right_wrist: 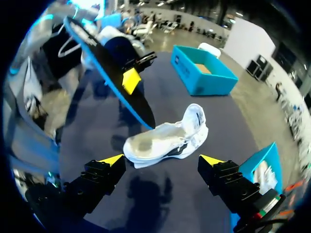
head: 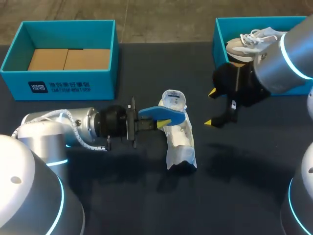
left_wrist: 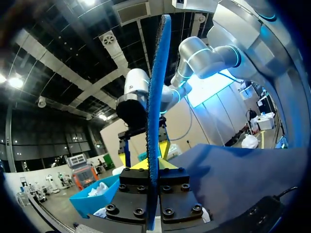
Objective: Take the shoe out of the shoebox, open the shoe tongue, remove and reinsert the insole, then place the shoe into the shoebox
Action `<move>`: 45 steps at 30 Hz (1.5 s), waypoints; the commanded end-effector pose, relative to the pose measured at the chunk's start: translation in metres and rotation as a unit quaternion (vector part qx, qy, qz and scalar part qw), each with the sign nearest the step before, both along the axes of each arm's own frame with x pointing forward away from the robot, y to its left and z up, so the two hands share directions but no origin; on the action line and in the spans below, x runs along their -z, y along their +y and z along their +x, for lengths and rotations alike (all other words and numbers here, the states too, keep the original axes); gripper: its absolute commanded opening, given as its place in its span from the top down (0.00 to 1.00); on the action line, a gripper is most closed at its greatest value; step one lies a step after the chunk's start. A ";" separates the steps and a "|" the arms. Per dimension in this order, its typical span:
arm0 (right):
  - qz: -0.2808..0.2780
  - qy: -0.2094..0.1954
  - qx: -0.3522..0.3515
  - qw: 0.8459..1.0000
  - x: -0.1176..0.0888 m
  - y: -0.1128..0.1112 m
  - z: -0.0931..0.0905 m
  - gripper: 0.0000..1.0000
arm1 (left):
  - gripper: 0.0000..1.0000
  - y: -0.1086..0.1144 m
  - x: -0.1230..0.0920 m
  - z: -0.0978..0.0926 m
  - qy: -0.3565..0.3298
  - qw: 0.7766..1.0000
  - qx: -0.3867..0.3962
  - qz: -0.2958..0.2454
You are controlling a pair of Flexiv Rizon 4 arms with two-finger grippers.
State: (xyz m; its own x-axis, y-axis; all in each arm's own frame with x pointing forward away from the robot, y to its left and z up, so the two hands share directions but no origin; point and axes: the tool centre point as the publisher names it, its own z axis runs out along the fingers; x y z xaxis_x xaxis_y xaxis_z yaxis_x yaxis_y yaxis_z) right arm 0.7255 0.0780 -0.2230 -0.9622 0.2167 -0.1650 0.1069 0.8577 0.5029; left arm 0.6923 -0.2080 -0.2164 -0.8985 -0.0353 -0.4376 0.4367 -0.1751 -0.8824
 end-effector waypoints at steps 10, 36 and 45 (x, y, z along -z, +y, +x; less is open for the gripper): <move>-0.078 -0.002 -0.049 0.996 0.040 0.011 0.010 0.00 | 1.00 -0.007 0.029 -0.001 0.000 1.000 -0.008 0.005; -0.043 0.034 -0.040 0.998 0.080 0.011 0.013 0.00 | 1.00 -0.016 0.057 0.002 -0.008 0.999 -0.019 0.035; -0.043 0.034 -0.040 0.998 0.080 0.011 0.013 0.00 | 1.00 -0.019 0.054 -0.002 -0.022 0.999 -0.026 0.035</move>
